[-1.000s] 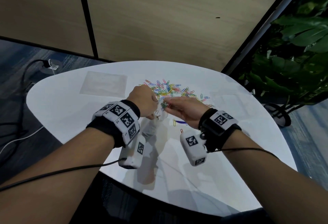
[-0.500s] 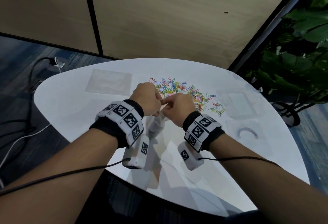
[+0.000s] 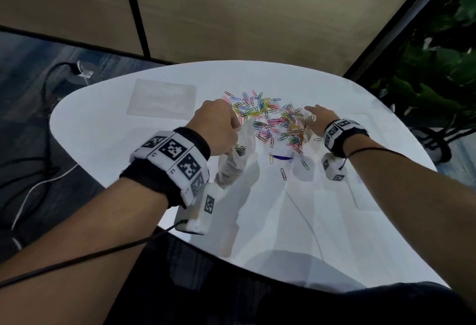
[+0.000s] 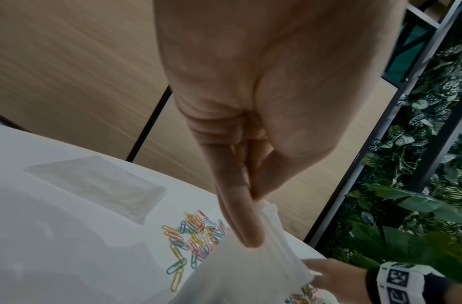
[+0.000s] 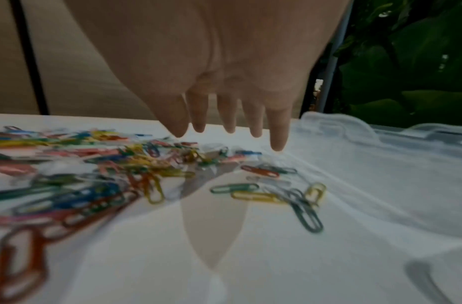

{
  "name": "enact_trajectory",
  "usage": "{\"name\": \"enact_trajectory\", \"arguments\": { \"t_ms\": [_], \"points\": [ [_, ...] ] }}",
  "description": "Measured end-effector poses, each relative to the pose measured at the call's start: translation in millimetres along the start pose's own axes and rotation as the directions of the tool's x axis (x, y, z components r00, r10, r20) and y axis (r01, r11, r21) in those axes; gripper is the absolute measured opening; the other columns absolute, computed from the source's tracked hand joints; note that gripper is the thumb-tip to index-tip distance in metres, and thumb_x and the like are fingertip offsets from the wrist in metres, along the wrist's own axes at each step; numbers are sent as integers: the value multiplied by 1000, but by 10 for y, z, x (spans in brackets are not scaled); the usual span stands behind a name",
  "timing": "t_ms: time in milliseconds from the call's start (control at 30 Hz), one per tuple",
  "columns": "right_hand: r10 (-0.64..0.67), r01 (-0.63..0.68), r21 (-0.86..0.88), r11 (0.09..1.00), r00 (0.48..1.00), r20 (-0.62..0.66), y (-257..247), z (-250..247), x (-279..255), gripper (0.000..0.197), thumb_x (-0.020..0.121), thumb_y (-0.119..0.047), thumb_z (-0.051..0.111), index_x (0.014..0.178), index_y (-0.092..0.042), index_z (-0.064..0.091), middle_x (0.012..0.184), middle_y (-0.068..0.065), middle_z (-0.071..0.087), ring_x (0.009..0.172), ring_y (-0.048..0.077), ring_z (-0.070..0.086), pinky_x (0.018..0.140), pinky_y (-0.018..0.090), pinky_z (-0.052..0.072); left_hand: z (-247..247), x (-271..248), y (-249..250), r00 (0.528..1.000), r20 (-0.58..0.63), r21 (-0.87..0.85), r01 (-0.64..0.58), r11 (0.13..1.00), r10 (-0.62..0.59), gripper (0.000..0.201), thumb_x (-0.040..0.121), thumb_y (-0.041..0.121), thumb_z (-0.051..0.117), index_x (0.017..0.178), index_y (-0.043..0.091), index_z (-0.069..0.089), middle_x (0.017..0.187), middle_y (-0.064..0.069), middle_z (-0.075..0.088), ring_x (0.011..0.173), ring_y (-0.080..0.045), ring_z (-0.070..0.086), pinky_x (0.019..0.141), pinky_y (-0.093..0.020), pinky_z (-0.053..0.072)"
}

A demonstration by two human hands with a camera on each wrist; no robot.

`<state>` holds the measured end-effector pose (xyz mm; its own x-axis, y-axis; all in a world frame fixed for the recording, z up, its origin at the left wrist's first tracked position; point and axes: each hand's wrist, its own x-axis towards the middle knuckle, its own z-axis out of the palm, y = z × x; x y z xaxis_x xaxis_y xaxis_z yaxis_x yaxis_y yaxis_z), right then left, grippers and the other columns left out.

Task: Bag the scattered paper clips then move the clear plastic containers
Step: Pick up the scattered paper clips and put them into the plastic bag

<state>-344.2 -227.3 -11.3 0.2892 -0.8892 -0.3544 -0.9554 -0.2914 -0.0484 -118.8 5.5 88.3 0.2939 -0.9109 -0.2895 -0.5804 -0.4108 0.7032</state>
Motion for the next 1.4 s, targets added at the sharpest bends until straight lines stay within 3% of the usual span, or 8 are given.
{"name": "enact_trajectory", "arguments": {
  "t_ms": [133,400,667,767,900,1067,1233,1400],
  "points": [
    [26,-27,-41,999,1000,-6,129,107,52,41,96,-8,45,136,-6,49,142,16,49,127,37,49,105,44,42,-10,20,12,1000,18,15,-11,1000,11,26,91,-4,53,98,7,76,76,-5,70,66,-25,77,73,-39,65],
    [-259,253,-72,965,963,-79,19,240,-365,33,91,-34,60,120,-19,66,116,5,67,108,28,60,93,36,48,-7,-6,3,999,35,24,-26,999,25,25,93,-4,55,105,4,75,91,-10,71,64,-24,76,72,-39,65],
    [129,-91,302,949,986,-109,61,205,-333,8,81,-20,74,82,-15,81,88,3,77,88,19,71,87,29,56,-18,22,-17,999,40,25,-19,1000,18,24,93,-3,54,105,5,74,77,-7,69,61,-22,75,70,-39,65],
    [225,-231,718,657,969,106,125,124,-403,4,77,-14,79,76,-17,77,97,7,77,87,17,72,87,32,58,-40,19,8,999,43,17,-8,1000,7,23,93,-3,56,103,6,74,77,-6,68,61,-23,75,70,-39,65],
    [90,-213,976,31,974,210,-67,-131,-708,15,82,6,70,97,7,69,98,22,71,75,21,74,69,23,61,-29,9,34,999,43,0,-2,1000,2,24,94,-4,54,105,5,73,87,-9,65,66,-26,76,74,-41,65],
    [-181,-277,936,-219,954,240,-557,-351,-1130,18,90,3,61,107,7,65,101,16,72,91,18,72,78,19,59,15,14,44,999,46,-13,2,1000,-1,25,93,-6,53,104,3,73,93,-7,62,56,-20,72,70,-39,65],
    [-279,-205,979,-7,940,195,-1090,-272,-1412,17,83,8,68,100,7,70,96,19,73,85,22,73,79,23,59,59,51,46,999,37,-57,13,998,-11,18,93,-1,58,104,4,73,79,-9,72,60,-24,76,73,-40,65],
    [-333,310,567,763,941,-67,-1308,-210,-1446,17,76,-7,74,91,-16,79,80,-4,73,70,6,64,61,7,46,60,64,25,1000,19,-76,18,997,-16,18,91,-3,58,100,2,74,80,-15,75,65,-27,77,76,-41,65]
  ]
}}
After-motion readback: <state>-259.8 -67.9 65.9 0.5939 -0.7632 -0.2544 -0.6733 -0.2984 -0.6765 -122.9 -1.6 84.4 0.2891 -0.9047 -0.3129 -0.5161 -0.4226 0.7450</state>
